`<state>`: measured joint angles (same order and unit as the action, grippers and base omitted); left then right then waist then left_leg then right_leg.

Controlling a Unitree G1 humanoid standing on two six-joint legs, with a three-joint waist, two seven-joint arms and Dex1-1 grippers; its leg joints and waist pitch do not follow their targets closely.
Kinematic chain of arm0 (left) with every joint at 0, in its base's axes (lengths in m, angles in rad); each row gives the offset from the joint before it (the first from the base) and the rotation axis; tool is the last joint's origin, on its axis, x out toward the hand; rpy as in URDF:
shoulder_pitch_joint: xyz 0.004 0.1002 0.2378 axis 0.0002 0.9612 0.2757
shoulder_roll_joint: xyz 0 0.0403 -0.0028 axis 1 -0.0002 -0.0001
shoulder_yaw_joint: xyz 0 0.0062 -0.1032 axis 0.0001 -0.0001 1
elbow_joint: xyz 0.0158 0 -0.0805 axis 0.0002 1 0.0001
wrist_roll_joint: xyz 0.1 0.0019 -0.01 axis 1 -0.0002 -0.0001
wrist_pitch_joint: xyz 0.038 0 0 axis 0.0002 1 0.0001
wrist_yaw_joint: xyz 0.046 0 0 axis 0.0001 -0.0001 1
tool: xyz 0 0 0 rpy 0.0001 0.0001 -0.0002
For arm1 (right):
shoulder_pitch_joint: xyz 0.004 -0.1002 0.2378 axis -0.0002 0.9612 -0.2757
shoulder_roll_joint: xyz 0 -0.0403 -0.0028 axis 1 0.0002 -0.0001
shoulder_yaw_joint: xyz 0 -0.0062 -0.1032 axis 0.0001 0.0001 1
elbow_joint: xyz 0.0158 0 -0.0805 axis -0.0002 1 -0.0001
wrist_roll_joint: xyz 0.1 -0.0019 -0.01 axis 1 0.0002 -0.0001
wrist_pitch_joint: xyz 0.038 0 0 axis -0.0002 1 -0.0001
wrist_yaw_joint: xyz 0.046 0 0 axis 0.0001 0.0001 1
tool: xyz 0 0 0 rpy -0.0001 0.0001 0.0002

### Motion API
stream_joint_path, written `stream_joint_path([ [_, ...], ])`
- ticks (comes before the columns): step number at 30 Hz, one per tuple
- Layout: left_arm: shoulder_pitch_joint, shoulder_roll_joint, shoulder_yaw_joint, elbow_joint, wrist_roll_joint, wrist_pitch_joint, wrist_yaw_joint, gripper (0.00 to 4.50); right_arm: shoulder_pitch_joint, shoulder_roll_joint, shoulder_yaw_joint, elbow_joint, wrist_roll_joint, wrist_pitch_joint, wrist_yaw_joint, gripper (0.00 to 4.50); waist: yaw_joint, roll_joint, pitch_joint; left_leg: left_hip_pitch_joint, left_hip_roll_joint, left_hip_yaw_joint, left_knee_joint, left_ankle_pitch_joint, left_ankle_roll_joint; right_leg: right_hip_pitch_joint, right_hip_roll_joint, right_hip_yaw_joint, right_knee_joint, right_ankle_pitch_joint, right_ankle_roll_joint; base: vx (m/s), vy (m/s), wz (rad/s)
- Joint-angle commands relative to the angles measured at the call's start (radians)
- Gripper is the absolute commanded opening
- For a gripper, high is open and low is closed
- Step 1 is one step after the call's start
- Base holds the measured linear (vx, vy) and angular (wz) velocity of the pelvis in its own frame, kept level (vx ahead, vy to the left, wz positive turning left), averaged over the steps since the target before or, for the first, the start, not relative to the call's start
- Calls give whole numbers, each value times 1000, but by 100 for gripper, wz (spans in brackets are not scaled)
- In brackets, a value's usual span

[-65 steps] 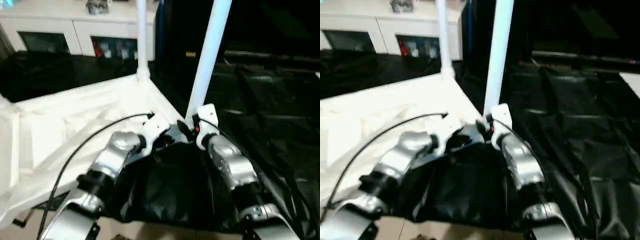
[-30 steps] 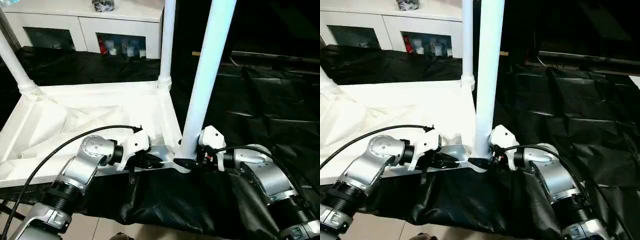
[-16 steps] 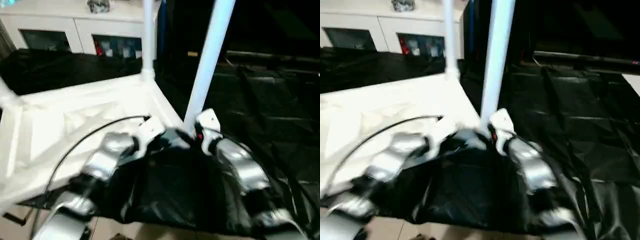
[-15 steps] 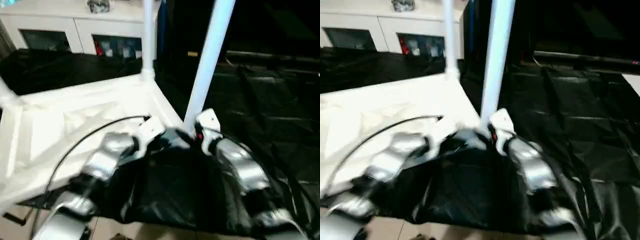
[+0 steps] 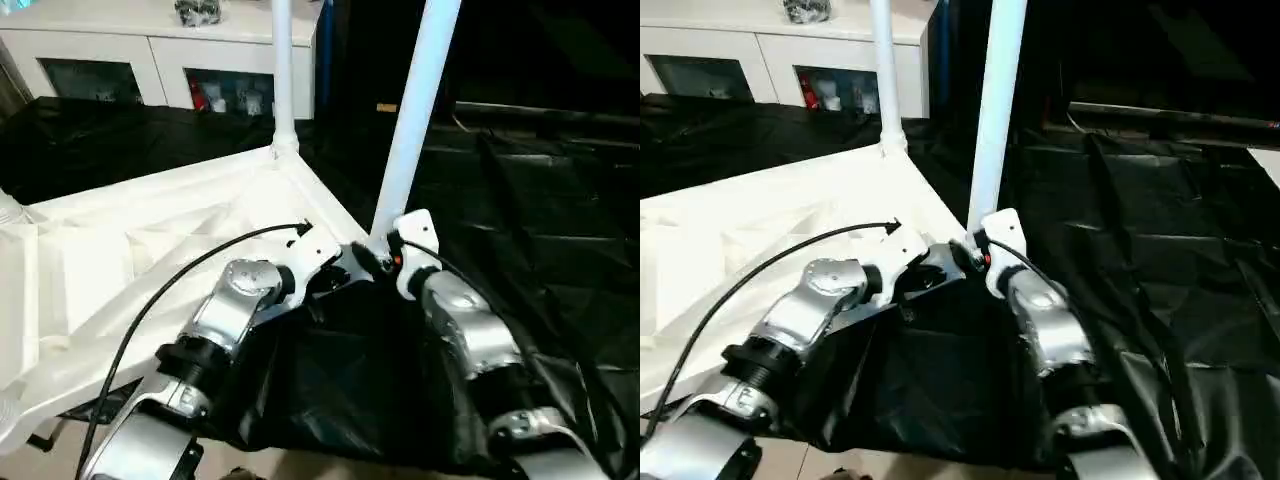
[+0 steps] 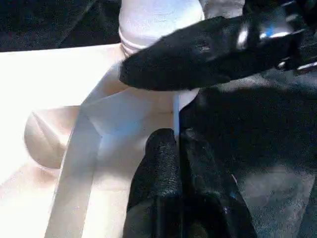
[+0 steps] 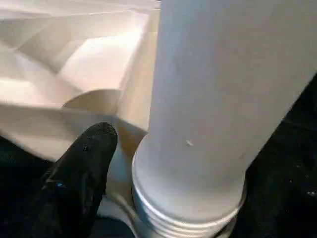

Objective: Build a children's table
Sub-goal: Rotate leg to tighten

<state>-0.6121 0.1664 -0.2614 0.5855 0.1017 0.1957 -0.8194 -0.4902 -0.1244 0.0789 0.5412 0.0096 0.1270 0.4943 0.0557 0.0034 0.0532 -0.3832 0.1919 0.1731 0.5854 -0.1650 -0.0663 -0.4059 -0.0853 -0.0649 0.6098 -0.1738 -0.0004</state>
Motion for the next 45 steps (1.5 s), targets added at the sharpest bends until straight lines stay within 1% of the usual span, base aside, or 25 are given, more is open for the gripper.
stream_joint_path([
  [1,10,-9,-19,-88,-71,-74,-84,0,37,0,120,-65,32,-8,185,386,3,-6,-65,11,31,-7,-70,-262,35,49,-55,42,-86,-280,-182,0,0,0],
  [5,49,46,-34,-152,-105,-98,-201,0,79,-82,158,-151,61,-20,343,386,3,-6,-63,11,34,-7,-71,-272,48,49,-55,42,-86,-284,-189,0,0,0],
  [7,62,69,-38,-174,-115,-103,-245,0,93,-113,169,-179,70,-29,401,386,1,-5,-61,15,35,-7,-73,-302,42,43,-54,42,-89,-323,-192,0,0,0],
  [9,72,89,-38,-193,-125,-106,-280,0,106,-138,177,-203,79,-30,455,386,7,-4,-60,22,39,-6,-72,-320,38,37,-57,45,-93,-348,-187,0,0,0],
  [12,92,119,-38,-233,-147,-93,-337,0,124,-175,187,-241,92,-27,522,386,9,-5,-58,16,40,-9,-77,-325,35,41,-56,44,-90,-355,-184,0,0,0],
  [13,98,129,-39,-246,-153,-90,-356,0,129,-186,191,-251,95,-27,539,386,9,-4,-59,18,39,-8,-76,-330,34,38,-57,45,-91,-361,-182,0,0,0],
  [14,110,151,-42,-268,-161,-83,-386,0,136,-205,196,-268,104,-21,569,386,8,-5,-58,17,39,-9,-77,-330,32,39,-56,44,-92,-368,-180,0,0,0],
  [15,112,156,-42,-272,-163,-82,-393,0,137,-209,197,-272,106,-20,575,362,9,-5,-58,17,39,-9,-77,-332,31,40,-57,44,-91,-372,-179,0,0,0],
  [18,126,181,-41,-292,-171,-79,-430,0,144,-228,201,-289,111,-7,610,351,7,-4,-58,16,39,-9,-78,-326,32,39,-56,45,-90,-364,-182,0,0,0],
  [20,132,195,-43,-303,-177,-70,-455,0,144,-234,202,-295,111,-2,621,322,7,-5,-59,17,39,-8,-76,-321,30,39,-56,45,-88,-352,-189,0,0,0],
  [21,136,203,-44,-310,-182,-62,-469,0,145,-238,203,-300,113,1,631,314,6,-5,-60,15,38,-9,-77,-313,30,41,-55,45,-85,-338,-193,0,0,0],
  [23,137,205,-44,-313,-183,-57,-473,0,146,-239,205,-302,112,2,634,310,6,-5,-61,15,38,-9,-76,-304,32,42,-55,45,-83,-323,-197,0,0,0],
  [25,139,205,-45,-316,-184,-50,-472,0,147,-237,210,-302,107,1,633,281,6,-6,-61,15,38,-7,-74,-289,37,42,-55,45,-82,-302,-203,0,0,0],
  [27,139,204,-45,-314,-183,-50,-470,0,147,-235,211,-301,105,0,631,275,6,-6,-61,14,37,-6,-73,-285,38,43,-55,45,-82,-305,-203,0,0,0],
  [30,126,168,-29,-280,-162,-47,-401,0,145,-204,196,-278,100,13,564,269,5,-7,-60,15,37,-6,-73,-286,35,41,-55,45,-84,-322,-197,0,0,0],
  [33,108,141,-21,-246,-142,-39,-338,0,136,-171,178,-246,84,27,491,269,2,-9,-58,15,35,-6,-73,-299,24,39,-54,44,-90,-371,-180,0,0,0],
  [35,46,60,-2,-140,-85,-20,-151,0,93,-74,135,-133,17,31,236,268,-3,-6,-57,19,31,-7,-73,-315,-1,32,-54,43,-92,-403,-176,0,0,0],
  [36,24,35,3,-106,-67,-21,-92,0,77,-44,121,-97,3,43,160,268,-7,-7,-56,23,28,-10,-72,-340,-16,31,-56,39,-96,-452,-166,0,0,0],
  [37,24,35,3,-106,-67,-21,-92,0,77,-44,121,-97,3,43,160,267,-8,-9,-56,23,27,-11,-72,-347,-18,33,-57,38,-100,-474,-156,0,0,0],
  [38,15,25,4,-92,-60,-22,-68,0,70,-32,116,-83,-1,53,130,266,-5,-6,-58,22,30,-13,-72,-344,-10,36,-60,39,-103,-475,-143,0,0,0],
  [39,-2,4,10,-66,-53,-11,-25,0,56,-10,104,-58,-8,59,74,266,-7,-7,-57,19,30,-12,-73,-341,-6,35,-58,40,-104,-467,-140,0,0,0],
  [41,-40,-47,33,-15,-56,19,64,0,19,40,68,3,-4,90,-43,266,-9,-3,-60,22,27,-10,-72,-331,-7,32,-55,41,-101,-439,-145,0,0,0],
  [42,-57,-70,42,9,-57,24,102,0,1,62,53,31,-4,97,-96,266,-9,-3,-62,18,26,-11,-72,-314,-9,37,-55,40,-98,-402,-156,0,0,0],
  [43,-69,-86,44,26,-55,25,124,0,-18,81,39,57,2,106,-135,266,-10,-3,-63,18,27,-10,-71,-311,-8,36,-54,41,-97,-385,-160,0,0,0],
  [45,-85,-106,44,54,-45,7,145,0,-42,105,19,91,-3,89,-168,266,-10,-4,-67,14,26,-9,-70,-282,1,41,-54,42,-91,-324,-174,0,0,0],
])
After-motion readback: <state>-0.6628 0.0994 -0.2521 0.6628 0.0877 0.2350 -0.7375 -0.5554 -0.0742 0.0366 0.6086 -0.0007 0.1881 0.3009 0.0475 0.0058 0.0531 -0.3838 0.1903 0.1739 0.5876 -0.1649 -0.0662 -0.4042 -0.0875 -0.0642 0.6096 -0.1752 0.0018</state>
